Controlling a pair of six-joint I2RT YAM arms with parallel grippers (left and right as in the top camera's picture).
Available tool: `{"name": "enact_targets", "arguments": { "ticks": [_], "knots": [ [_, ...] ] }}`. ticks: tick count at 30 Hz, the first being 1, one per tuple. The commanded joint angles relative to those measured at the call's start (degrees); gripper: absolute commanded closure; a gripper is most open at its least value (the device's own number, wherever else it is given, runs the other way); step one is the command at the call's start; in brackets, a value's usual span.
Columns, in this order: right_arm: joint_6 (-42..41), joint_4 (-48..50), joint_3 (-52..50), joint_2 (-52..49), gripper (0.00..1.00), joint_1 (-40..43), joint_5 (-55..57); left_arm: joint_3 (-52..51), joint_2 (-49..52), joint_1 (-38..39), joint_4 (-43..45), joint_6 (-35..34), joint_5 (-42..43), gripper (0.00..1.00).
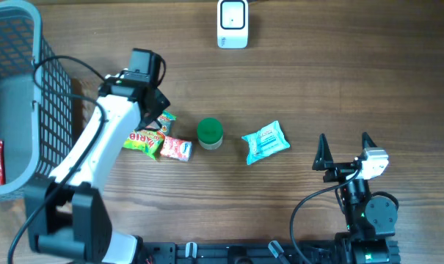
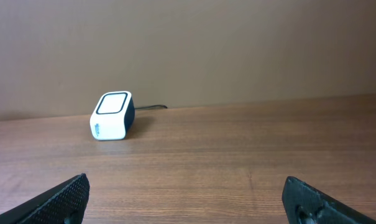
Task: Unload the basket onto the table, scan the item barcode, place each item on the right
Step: 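Lower the Haribo bag left of the jar and release it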
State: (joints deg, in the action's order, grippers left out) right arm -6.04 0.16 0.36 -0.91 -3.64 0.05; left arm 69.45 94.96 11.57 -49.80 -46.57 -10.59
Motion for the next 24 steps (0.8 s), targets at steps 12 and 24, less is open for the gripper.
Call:
{"name": "enact_targets", "arguments": {
  "ticks": [12, 24],
  "knots": [
    [-0.5, 0.2, 0.0, 0.3, 0.0, 0.0, -0.5, -16.2, 7.8, -0.5, 8.9, -4.6, -1.9, 0.96],
    [-0.5, 0.2, -0.1, 0.3, 0.0, 0.0, -0.5, -4.6, -5.9, -0.6, 7.0, -1.4, -3.8, 0.83]
  ]
}}
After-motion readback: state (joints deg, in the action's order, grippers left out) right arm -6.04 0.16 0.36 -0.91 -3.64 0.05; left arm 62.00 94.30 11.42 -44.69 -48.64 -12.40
